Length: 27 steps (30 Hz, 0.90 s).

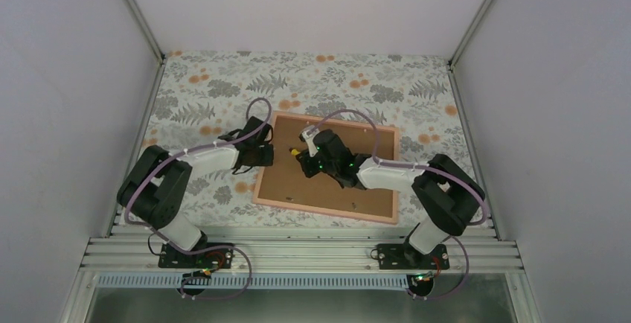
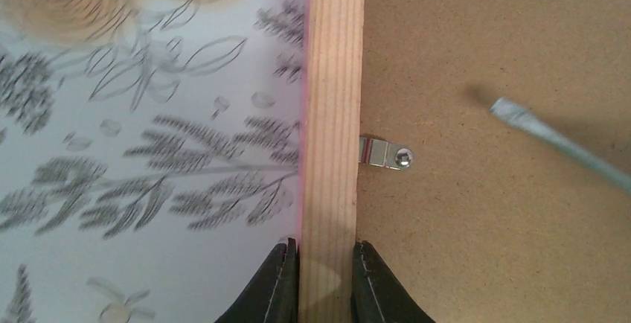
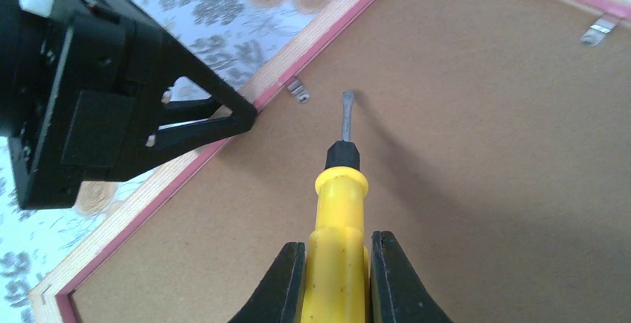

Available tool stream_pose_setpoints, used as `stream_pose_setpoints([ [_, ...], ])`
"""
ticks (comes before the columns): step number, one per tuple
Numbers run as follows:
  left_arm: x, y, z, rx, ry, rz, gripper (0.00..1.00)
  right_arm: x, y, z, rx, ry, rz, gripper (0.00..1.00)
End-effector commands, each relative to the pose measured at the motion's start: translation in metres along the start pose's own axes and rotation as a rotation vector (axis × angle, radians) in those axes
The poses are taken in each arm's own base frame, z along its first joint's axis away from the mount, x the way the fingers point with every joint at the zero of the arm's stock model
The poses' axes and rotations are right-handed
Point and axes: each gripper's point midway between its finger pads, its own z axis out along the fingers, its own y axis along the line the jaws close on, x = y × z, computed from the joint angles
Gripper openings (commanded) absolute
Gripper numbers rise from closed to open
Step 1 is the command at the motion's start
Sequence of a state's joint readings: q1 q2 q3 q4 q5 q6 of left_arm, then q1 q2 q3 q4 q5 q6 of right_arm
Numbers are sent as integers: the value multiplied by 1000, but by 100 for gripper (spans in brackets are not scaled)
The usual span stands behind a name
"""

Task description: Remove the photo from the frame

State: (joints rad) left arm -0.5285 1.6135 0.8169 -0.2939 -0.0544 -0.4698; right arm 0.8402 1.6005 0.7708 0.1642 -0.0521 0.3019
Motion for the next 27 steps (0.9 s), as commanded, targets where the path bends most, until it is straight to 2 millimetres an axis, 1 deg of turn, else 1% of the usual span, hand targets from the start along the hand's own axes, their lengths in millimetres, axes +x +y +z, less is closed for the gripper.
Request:
stream_pose_setpoints([
  [1, 11, 12, -7, -11, -14, -144, 12, -9, 36, 7, -109, -18, -66, 4],
  [3, 16, 11, -8, 2, -12, -160, 11, -7, 46, 9, -145, -17, -74, 4],
  [6, 22, 10, -9, 24, -8, -177, 10, -8, 53, 10, -174, -21, -76, 4],
  [7, 23, 9, -9, 31, -7, -178, 10, 0, 51, 17, -173, 3, -73, 4],
  [10, 23, 7, -7, 38, -5, -179, 10, 4, 56, 22, -193, 16, -76, 4],
  [13, 24, 4, -6, 48, -2, -175, 9, 5, 53, 26, -180, 25, -72, 4],
  [20, 26, 5, -6, 45, -2, -176, 9, 6, 36, 31, -92, 5, -25, 4],
  [27, 32, 7, -7, 48, -1, -203, 6, 1, 19, 28, -1, -50, 48, 4],
])
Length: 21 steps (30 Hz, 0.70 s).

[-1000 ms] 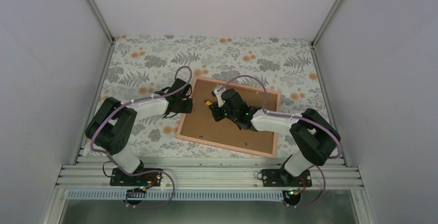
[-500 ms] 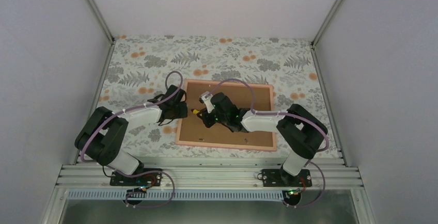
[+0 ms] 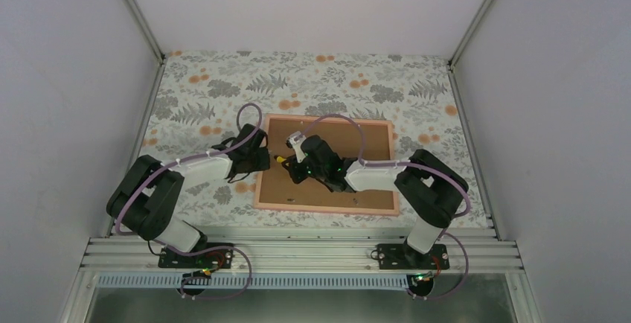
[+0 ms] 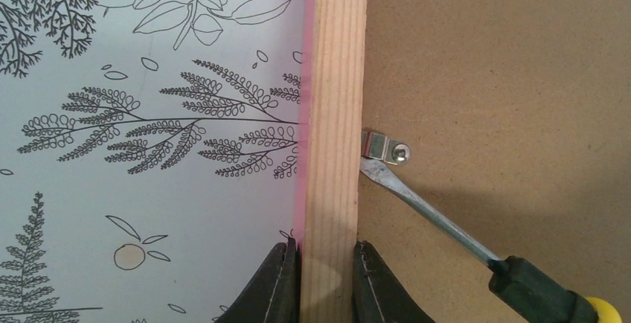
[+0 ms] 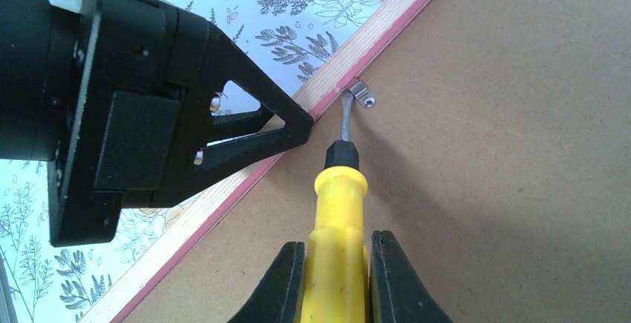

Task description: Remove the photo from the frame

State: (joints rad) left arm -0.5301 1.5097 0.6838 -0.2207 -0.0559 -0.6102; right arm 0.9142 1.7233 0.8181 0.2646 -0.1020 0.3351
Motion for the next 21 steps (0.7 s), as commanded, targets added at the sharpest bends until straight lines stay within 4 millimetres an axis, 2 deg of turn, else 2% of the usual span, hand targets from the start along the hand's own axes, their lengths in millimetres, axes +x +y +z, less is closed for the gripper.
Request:
stream_pose_setpoints([
  [1, 15, 1, 2, 23, 38, -69, 6, -9, -22, -4, 115, -75, 68, 4],
  [8, 21, 2, 2, 41, 37, -124, 6, -14, -31, -13, 185, -125, 134, 4],
  [14, 25, -2, 2, 86, 35, -186, 6, -16, -29, -14, 220, -170, 196, 4],
  [19, 30, -3, 3, 107, 36, -242, 6, -23, -11, -7, 159, -174, 196, 4],
  [21, 33, -2, 3, 113, 39, -274, 6, -25, -8, -13, 145, -187, 193, 4],
])
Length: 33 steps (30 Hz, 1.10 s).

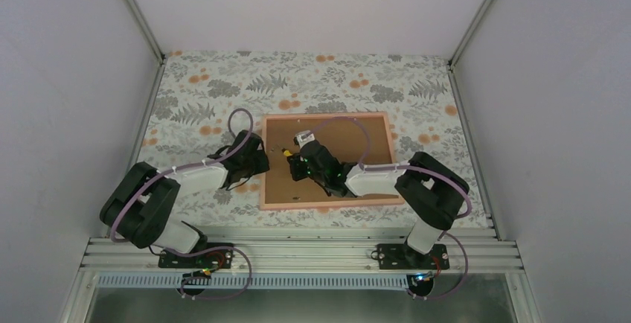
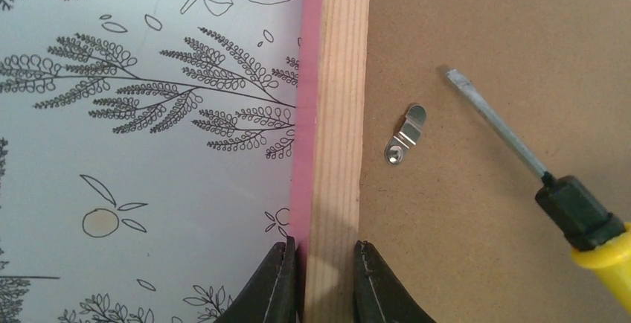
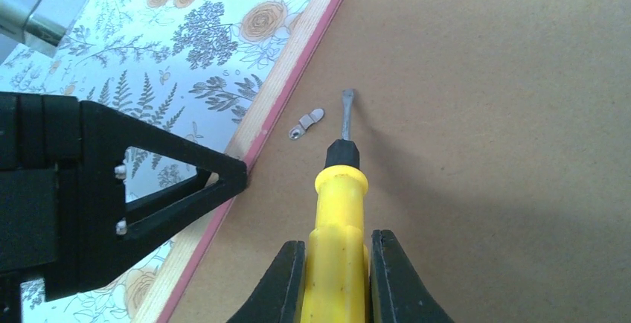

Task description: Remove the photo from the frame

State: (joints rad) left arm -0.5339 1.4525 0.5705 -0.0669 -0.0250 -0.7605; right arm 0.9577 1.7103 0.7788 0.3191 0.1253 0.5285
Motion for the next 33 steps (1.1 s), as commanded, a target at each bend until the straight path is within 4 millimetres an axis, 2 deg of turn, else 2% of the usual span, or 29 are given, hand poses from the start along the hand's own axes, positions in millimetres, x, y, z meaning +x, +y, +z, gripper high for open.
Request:
stream_pose_setpoints([
  [1, 28, 8, 2, 18, 89, -152, 6, -20, 12, -10, -24, -83, 27, 4],
  [3, 33, 13, 1, 16, 84, -216, 6, -35, 13, -22, -24, -126, 18, 4],
  [7, 49, 20, -4, 54, 92, -379, 5, -43, -4, -33, 36, -155, 8, 4],
  [11, 62, 18, -10, 65, 107, -400, 6, -50, -23, -47, 66, -187, 18, 4],
  [14, 69, 20, -17, 30, 121, -352, 27, -55, -33, -55, 76, -203, 10, 4],
  [16, 65, 26, -22, -21, 110, -298, 38, -57, -41, -60, 84, -214, 7, 4],
  [18, 51, 32, -28, -92, 70, -222, 43, -59, -45, -64, 85, -221, 1, 4],
  [20, 31, 30, -35, -130, 23, -125, 47, -58, -51, -67, 89, -222, -9, 4],
  [24, -25, 15, -42, -212, -94, 124, 65, -54, -61, -72, 97, -223, -20, 4],
  [26, -53, 3, -39, -230, -124, 256, 70, -53, -65, -74, 97, -220, -15, 4],
  [29, -89, -13, -29, -243, -158, 422, 72, -49, -68, -74, 96, -212, -5, 4],
  [33, -121, -29, -8, -195, -173, 563, 77, -47, -69, -75, 95, -206, 1, 4],
])
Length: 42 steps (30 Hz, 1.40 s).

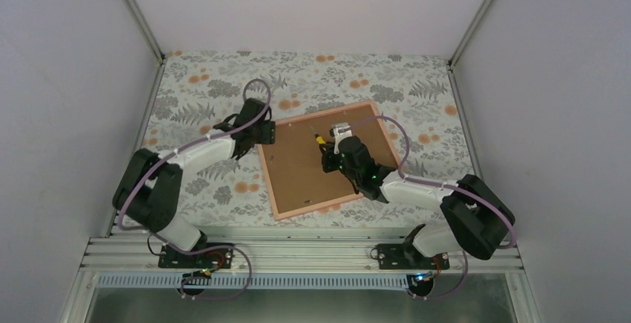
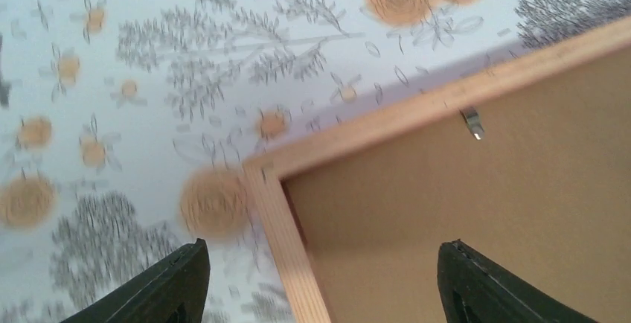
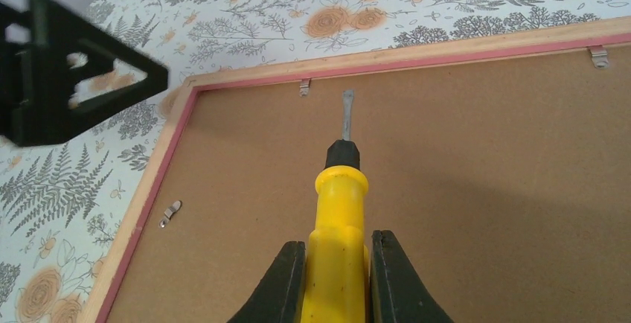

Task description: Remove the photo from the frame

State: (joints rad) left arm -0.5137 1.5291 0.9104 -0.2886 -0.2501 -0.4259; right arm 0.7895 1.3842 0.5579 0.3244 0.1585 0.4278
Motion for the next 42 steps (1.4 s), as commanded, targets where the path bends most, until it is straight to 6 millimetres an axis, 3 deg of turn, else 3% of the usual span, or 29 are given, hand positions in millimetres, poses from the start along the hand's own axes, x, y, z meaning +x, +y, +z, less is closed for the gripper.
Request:
stream_pose_setpoints([
  [1, -33, -2, 25, 20, -36, 267, 78, -8, 2, -4, -18, -35, 0, 4],
  [5, -42, -22, 47, 167, -11, 349, 76, -4, 1, -5, -18, -20, -3, 4],
  [9, -37, -26, 72, 219, 40, 406, 77, -3, -3, -8, -7, -21, -2, 4],
  [16, -35, -32, 85, 298, 77, 430, 77, -2, 0, -7, -20, -16, -8, 4],
  [26, -11, -30, 103, 303, 161, 427, 71, -3, 4, -4, -36, -13, -10, 4],
  [31, -6, -28, 105, 300, 181, 419, 61, -3, 4, -4, -40, -13, -9, 4],
  [37, 3, -28, 99, 311, 179, 357, 35, -5, 6, -3, -44, -11, -12, 4],
  [42, 23, -8, 90, 230, 211, 269, 23, -2, 13, 2, -76, 12, -22, 4],
])
